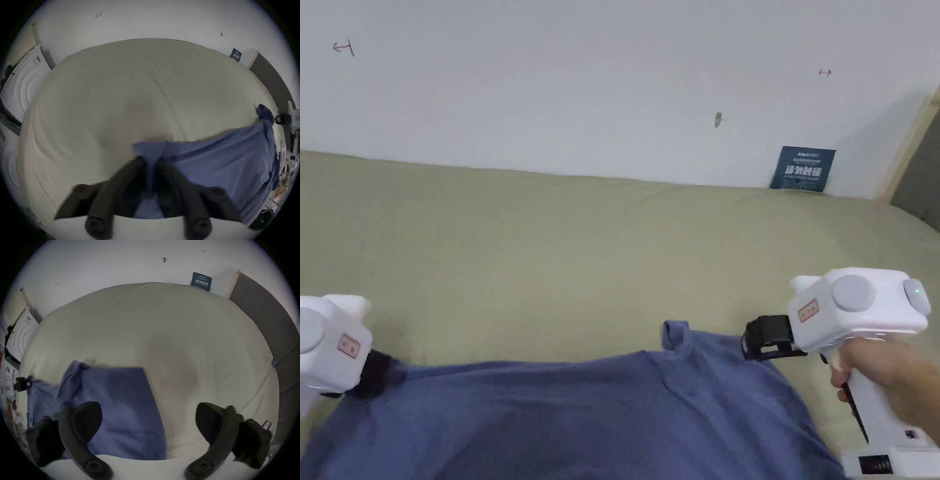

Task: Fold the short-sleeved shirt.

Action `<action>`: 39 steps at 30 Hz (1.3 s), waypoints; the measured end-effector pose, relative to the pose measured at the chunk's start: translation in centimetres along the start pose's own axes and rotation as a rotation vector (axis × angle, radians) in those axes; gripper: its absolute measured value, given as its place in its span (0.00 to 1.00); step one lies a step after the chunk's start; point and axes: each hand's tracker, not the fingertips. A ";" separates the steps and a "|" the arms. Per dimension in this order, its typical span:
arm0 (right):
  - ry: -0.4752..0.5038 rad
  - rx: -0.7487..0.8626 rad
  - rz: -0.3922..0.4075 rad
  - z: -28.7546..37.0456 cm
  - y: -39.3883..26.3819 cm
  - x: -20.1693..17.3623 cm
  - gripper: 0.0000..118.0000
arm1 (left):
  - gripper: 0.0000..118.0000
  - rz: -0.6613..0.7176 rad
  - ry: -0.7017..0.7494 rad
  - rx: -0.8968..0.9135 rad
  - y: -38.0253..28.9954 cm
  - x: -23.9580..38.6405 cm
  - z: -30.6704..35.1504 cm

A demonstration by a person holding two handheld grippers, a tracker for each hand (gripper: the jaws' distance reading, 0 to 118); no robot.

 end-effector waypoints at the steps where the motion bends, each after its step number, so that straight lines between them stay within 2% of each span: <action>1: -0.010 -0.012 0.006 -1.2 0.1 0.3 0.91 | 0.05 0.010 -0.089 -0.011 -0.1 -0.1 0.0; 3: -0.057 -0.075 0.001 -3.0 0.1 -0.1 0.75 | 0.04 0.024 -0.062 -0.013 -0.2 -0.2 -0.2; 4: -0.061 -0.106 -0.003 -3.7 0.0 0.0 0.60 | 0.04 0.047 -0.079 -0.013 0.0 -0.4 -0.2; 5: -0.041 -0.098 -0.012 -4.0 -0.3 0.3 0.59 | 0.04 0.067 -0.085 -0.014 0.0 -0.4 -0.2; 6: -0.062 -0.049 -0.022 -3.3 -0.5 0.1 0.54 | 0.04 0.081 -0.089 -0.018 0.0 -0.4 -0.1; 7: -0.056 -0.047 -0.032 -2.8 -0.4 -0.1 0.24 | 0.04 0.084 -0.090 -0.016 0.1 -0.3 0.2; 8: -0.056 -0.046 -0.039 -2.1 -0.4 -0.2 0.00 | 0.04 0.082 -0.090 -0.017 0.4 -0.5 0.3; 10: -0.072 -0.031 -0.044 -0.7 -1.7 0.3 0.00 | 0.04 0.052 -0.079 -0.004 0.4 -0.1 1.4; 12: -0.023 -0.030 -0.014 0.9 -2.6 0.7 0.00 | 0.04 0.047 -0.093 0.000 0.4 -0.3 2.8; 17: 0.009 0.059 0.006 8.9 -5.0 0.2 0.00 | 0.04 0.034 -0.131 0.057 -0.9 -1.0 9.0; 22: 0.055 0.119 0.050 16.7 -10.5 1.2 0.00 | 0.04 0.030 -0.171 0.117 -5.9 -2.5 15.9; 25: 0.062 0.141 0.033 20.1 -14.6 2.1 0.00 | 0.04 0.071 -0.210 0.133 -10.4 -3.9 18.3; 30: 0.089 0.064 -0.016 20.3 -22.7 4.3 0.00 | 0.04 0.130 -0.268 0.040 -18.2 -6.1 17.0; 35: 0.103 -0.056 -0.112 15.7 -29.4 6.7 0.00 | 0.04 0.169 -0.257 -0.056 -24.0 -6.8 12.4; 39: 0.112 -0.036 -0.203 12.9 -31.0 7.5 0.00 | 0.04 0.280 -0.267 0.025 -25.1 -7.1 10.8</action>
